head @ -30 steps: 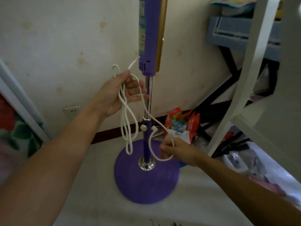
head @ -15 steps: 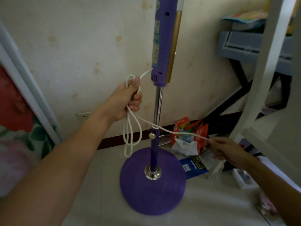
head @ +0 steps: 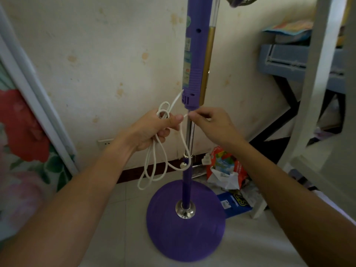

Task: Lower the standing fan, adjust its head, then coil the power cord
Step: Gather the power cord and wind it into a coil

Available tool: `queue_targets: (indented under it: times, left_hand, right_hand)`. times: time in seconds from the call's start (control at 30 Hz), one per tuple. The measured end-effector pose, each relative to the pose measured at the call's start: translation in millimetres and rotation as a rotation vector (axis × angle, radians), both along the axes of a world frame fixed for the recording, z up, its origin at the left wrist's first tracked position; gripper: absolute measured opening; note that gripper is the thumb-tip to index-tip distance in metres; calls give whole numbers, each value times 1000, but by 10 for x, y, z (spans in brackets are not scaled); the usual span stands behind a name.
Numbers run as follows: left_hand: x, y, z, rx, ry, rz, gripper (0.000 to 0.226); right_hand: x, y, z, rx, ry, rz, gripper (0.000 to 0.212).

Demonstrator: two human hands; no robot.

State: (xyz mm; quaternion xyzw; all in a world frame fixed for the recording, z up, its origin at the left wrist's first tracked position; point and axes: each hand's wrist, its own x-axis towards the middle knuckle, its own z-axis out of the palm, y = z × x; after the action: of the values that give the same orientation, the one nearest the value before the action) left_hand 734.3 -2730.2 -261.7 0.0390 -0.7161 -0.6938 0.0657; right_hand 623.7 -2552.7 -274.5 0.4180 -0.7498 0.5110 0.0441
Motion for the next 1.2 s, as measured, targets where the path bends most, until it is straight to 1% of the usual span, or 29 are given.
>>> queue_targets:
  times: [0.03, 0.1, 0.17, 0.23, 0.37, 0.43, 0.47, 0.5, 0.57, 0.6, 0.63, 0.67, 0.7, 0.73, 0.77, 0.8, 0.83, 0.9, 1.0, 1.03, 1.07, 1.1, 1.13, 1.2]
  left_hand:
    - [5, 10, 2, -30, -5, -12, 48]
    - [25, 37, 11, -80, -23, -27, 39]
    - [24, 45, 30, -87, -41, -13, 26]
    - [38, 67, 62, -45, -52, -18, 9]
    - [77, 73, 43, 17, -1, -26, 23]
    - [83, 52, 13, 31, 38, 25, 22]
    - [75, 44, 3, 72, 46, 30, 22]
    - [69, 49, -1, 135, 43, 17, 23]
    - [45, 73, -1, 273, 30, -19, 28]
    - [26, 94, -6, 320, 33, -29, 30]
    - [9, 116, -18, 354, 43, -34, 32]
    - [-6, 139, -37, 384, 55, -30, 33]
    - [-25, 156, -58, 409, 66, -16, 34]
    - [-39, 172, -77, 426, 77, 4, 35]
    - [-45, 181, -91, 437, 92, 25, 37]
    - [-53, 196, -98, 448, 109, 46, 37]
    - [-59, 208, -97, 466, 130, 66, 38]
    - [-68, 246, -89, 542, 179, 110, 39]
    - [-140, 417, -95, 677, 274, 224, 40]
    - [-179, 494, -115, 684, 308, 278, 40]
    - [-211, 561, -147, 654, 334, 334, 39]
    - [-235, 594, -187, 578, 353, 385, 39]
    - [-242, 584, -228, 461, 363, 429, 38]
    - [-212, 437, -281, 195, 347, 457, 36]
  right_hand:
    - [5, -62, 2, -14, 22, -39, 23]
    - [20, -150, 20, -44, 66, -95, 21]
    - [33, -216, 49, -81, 72, -120, 22]
    - [39, -251, 70, -133, 35, -119, 25]
    - [0, -164, 19, -173, 32, -178, 15]
    - [-69, 2, -112, -220, 30, -255, 17]
    - [-122, 106, -229, -228, 21, -291, 18]
    - [-173, 210, -377, -195, 2, -322, 20]
    - [-268, 395, -744, 5, -68, -338, 24]
    - [-296, 475, -926, 142, -112, -301, 24]
    - [-289, 528, -1077, 272, -160, -220, 25]
    - [-257, 554, -1198, 375, -206, -113, 31]
    - [-212, 546, -1292, 450, -223, -9, 36]
    - [-140, 512, -1344, 493, -199, 62, 40]
    - [-54, 453, -1360, 487, -151, 107, 42]
    - [25, 386, -1364, 450, -94, 143, 39]
    - [113, 312, -1356, 409, -42, 184, 30]
    - [313, 177, -1367, 381, -4, 252, 12]
    - [646, -11, -1383, 453, -43, 251, 12]
    - [760, -80, -1400, 475, -45, 248, 19]
    - [885, -127, -1402, 512, -35, 240, 29]
    - [998, -153, -1398, 539, 4, 243, 37]
    - [1084, -144, -1396, 549, 65, 262, 41]
    - [1150, -37, -1324, 540, 151, 301, 36]
